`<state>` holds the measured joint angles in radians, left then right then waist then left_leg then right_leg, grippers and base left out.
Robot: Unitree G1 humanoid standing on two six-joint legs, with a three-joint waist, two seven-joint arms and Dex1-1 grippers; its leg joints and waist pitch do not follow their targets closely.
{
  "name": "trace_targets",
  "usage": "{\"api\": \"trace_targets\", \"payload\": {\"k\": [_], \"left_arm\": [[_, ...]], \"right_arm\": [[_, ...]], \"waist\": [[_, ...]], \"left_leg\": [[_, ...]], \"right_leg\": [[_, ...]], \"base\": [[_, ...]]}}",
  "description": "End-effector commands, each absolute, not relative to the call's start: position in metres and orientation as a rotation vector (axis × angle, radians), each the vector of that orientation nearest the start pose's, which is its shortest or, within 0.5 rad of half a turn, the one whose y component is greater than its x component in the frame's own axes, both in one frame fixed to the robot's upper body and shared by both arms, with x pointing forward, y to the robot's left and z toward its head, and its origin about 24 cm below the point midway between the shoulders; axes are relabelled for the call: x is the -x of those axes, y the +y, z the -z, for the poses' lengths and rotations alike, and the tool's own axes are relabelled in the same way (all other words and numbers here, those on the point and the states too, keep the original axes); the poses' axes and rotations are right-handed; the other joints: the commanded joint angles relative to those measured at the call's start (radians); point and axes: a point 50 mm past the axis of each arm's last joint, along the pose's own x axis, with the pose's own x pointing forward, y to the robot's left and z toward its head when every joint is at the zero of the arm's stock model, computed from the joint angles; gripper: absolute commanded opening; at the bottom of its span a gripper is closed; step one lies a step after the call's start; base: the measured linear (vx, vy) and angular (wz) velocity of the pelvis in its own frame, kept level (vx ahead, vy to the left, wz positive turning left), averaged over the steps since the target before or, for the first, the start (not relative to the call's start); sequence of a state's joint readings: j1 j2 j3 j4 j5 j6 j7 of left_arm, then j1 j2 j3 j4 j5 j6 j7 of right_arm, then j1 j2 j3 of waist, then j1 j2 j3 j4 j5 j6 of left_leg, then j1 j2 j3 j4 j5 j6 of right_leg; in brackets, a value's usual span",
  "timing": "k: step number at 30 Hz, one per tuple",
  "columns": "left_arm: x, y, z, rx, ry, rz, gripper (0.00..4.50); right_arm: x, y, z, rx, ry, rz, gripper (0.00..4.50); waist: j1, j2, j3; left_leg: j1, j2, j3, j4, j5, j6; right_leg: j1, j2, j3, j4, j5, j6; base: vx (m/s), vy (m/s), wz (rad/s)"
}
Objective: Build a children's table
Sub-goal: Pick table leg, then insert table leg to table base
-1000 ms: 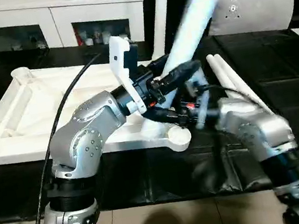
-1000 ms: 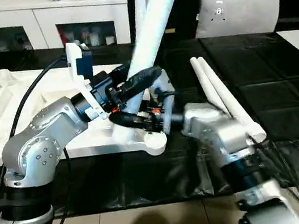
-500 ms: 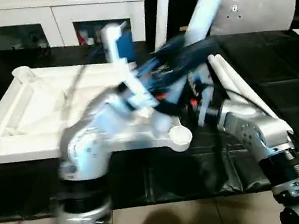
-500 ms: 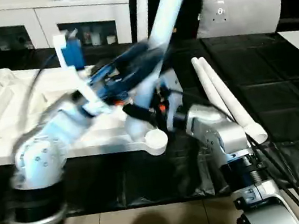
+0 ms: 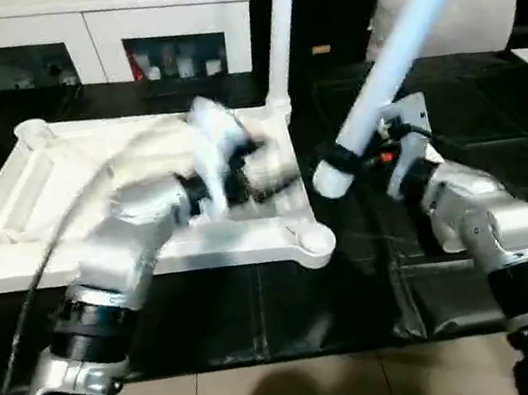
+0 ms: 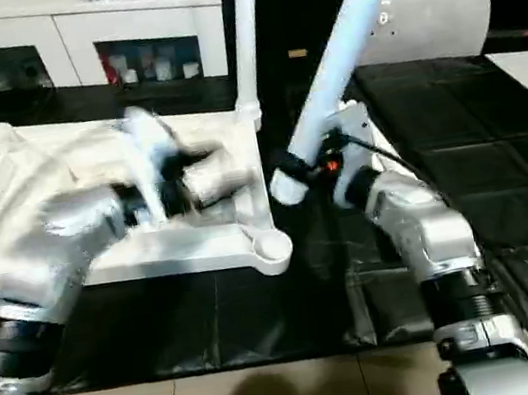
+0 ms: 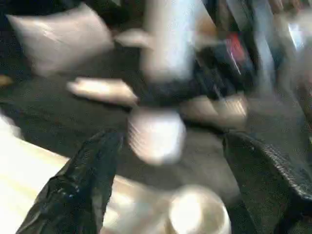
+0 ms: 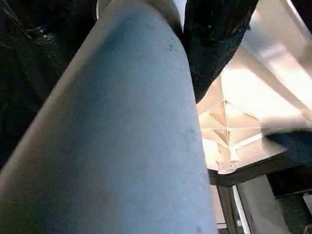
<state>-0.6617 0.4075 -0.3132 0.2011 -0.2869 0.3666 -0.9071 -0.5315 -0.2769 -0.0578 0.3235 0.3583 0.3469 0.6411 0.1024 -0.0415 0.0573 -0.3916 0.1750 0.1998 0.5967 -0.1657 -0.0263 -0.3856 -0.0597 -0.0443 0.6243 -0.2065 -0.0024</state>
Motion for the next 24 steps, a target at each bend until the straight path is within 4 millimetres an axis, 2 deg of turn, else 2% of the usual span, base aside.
{"api": "trace_targets", "payload": {"k": [1,4,6,7,10,12,16,17,22,24], "left_arm": [[-0.324,0.104,-0.114,-0.384,0.237,1.288,3.31],[-0.326,0.109,-0.105,-0.414,0.288,1.325,3.10],[-0.331,0.116,-0.097,-0.433,0.340,1.372,2.99],[-0.333,0.119,-0.094,-0.463,0.359,1.372,2.88],[-0.340,0.124,-0.092,-0.488,0.386,1.376,2.69],[-0.342,0.125,-0.090,-0.501,0.407,1.386,2.49],[-0.346,0.126,-0.087,-0.513,0.425,1.392,2.27],[-0.348,0.127,-0.083,-0.518,0.438,1.391,2.04],[-0.352,0.132,-0.075,-0.604,0.457,1.365,1.83],[-0.353,0.134,-0.073,-0.616,0.459,1.357,1.49]], "right_arm": [[-0.336,-0.166,-0.107,-0.143,0.087,-0.658,1.88],[-0.334,-0.167,-0.105,-0.138,0.089,-0.654,1.88],[-0.334,-0.171,-0.104,-0.127,0.093,-0.649,1.88],[-0.334,-0.172,-0.105,-0.127,0.092,-0.648,1.88],[-0.332,-0.174,-0.106,-0.127,0.089,-0.652,1.88],[-0.331,-0.174,-0.105,-0.127,0.089,-0.654,1.88],[-0.330,-0.174,-0.105,-0.128,0.091,-0.656,1.88],[-0.330,-0.172,-0.104,-0.127,0.094,-0.662,1.88],[-0.330,-0.171,-0.104,-0.120,0.097,-0.671,1.88],[-0.329,-0.171,-0.105,-0.120,0.097,-0.672,1.88]], "waist": [[0.001,0.013,-0.071],[-0.001,0.016,-0.072],[-0.002,0.037,-0.071],[-0.004,0.033,-0.070],[0.000,0.033,-0.069],[0.002,0.039,-0.069],[0.003,0.038,-0.071],[0.004,0.039,-0.071],[0.006,0.039,-0.072],[0.007,0.040,-0.071]], "left_leg": [[0.035,0.052,-0.029,-0.069,-0.148,-0.039],[0.039,0.057,-0.030,-0.074,-0.195,-0.062],[0.041,0.054,-0.031,-0.073,-0.226,-0.077],[0.040,0.054,-0.031,-0.073,-0.235,-0.076],[0.040,0.055,-0.030,-0.070,-0.235,-0.063],[0.039,0.057,-0.031,-0.070,-0.224,-0.061],[0.037,0.058,-0.031,-0.069,-0.205,-0.047],[0.036,0.057,-0.030,-0.067,-0.205,-0.043],[0.038,0.061,-0.033,-0.067,-0.207,-0.034],[0.039,0.062,-0.032,-0.068,-0.221,-0.037]], "right_leg": [[0.035,-0.082,0.046,-0.069,-0.061,-0.173],[0.033,-0.087,0.045,-0.068,-0.104,-0.185],[0.031,-0.087,0.045,-0.070,-0.116,-0.197],[0.034,-0.087,0.046,-0.073,-0.116,-0.203],[0.035,-0.092,0.047,-0.073,-0.127,-0.217],[0.037,-0.094,0.047,-0.071,-0.120,-0.223],[0.039,-0.095,0.045,-0.066,-0.076,-0.245],[0.039,-0.095,0.046,-0.067,-0.071,-0.250],[0.041,-0.099,0.045,-0.066,-0.057,-0.258],[0.040,-0.100,0.045,-0.067,-0.073,-0.262]], "base": [[0.000,0.000,0.00],[0.000,0.000,0.00],[0.000,0.000,0.00],[0.000,0.000,0.00],[0.000,0.000,0.00],[0.000,0.000,0.00],[0.000,0.000,0.00],[0.000,0.000,0.00],[0.000,0.000,0.00],[0.000,0.000,0.00]]}}
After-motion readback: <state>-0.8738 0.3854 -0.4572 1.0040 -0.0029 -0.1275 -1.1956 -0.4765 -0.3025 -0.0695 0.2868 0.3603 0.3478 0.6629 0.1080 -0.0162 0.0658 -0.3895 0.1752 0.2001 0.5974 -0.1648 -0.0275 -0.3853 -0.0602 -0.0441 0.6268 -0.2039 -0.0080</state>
